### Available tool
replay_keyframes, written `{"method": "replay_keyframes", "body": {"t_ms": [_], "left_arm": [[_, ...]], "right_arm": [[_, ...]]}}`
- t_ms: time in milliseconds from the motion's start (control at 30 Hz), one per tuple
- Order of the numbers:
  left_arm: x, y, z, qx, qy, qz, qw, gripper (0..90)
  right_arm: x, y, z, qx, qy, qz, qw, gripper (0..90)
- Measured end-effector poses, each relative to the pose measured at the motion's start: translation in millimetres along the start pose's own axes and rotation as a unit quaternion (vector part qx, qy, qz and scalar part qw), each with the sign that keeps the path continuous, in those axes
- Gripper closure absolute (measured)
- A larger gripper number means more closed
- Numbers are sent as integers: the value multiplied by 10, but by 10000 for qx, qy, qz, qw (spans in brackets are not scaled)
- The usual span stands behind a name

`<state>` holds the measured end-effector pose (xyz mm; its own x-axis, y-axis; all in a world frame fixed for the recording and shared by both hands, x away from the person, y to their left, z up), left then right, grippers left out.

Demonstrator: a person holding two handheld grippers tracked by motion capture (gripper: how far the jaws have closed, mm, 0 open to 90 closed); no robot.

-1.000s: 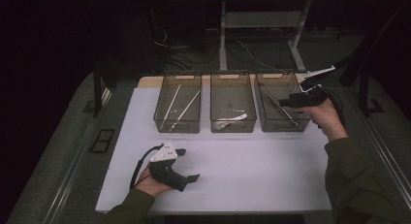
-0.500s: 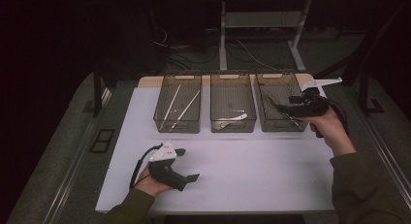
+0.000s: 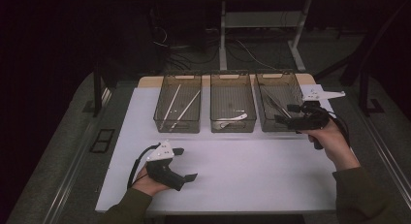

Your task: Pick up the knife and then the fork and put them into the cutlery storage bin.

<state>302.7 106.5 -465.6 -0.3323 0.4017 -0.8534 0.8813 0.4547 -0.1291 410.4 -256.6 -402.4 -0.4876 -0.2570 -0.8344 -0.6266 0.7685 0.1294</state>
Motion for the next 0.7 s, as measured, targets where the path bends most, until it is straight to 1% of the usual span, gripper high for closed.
{"method": "replay_keyframes", "body": {"t_ms": [100,233,300,400,467,533,600,700], "left_arm": [[2,2,-11,6,-18,-20,10000,0],[4,-2,-15,29,-8,-12,10000,0],[3,-5,-16,43,-14,-1,10000,0],[3,-10,-21,40,-21,-8,10000,0],[3,-10,-27,43,-21,0,10000,0],[0,-11,-30,43,-38,-9,10000,0],[-2,-11,-34,38,-48,-5,10000,0],[-1,-12,-33,43,-45,-9,10000,0]], "right_arm": [[56,75,-11,-53,-7,-62,10000,239],[154,171,4,-131,-20,-117,9998,209],[211,210,17,-129,-30,-107,9999,191],[282,259,33,-113,-50,-173,9998,168],[319,284,32,-83,-102,-159,9998,158],[362,314,23,-122,-142,-159,9997,137],[408,346,4,-173,-182,-144,9996,137],[487,391,-32,-232,-248,-193,9992,136]]}}
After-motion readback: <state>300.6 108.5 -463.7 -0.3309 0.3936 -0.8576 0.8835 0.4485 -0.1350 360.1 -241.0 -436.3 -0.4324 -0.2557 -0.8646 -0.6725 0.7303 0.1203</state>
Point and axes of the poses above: each handheld gripper's, and its own axes: z roughly forward along the jaws, x roughly out of its underside, y roughly to its left, the point moved 7 cm from there along z, roughly forward along the jaws, and after that the axes turned 1 degree about x, right-handed, at the moved point
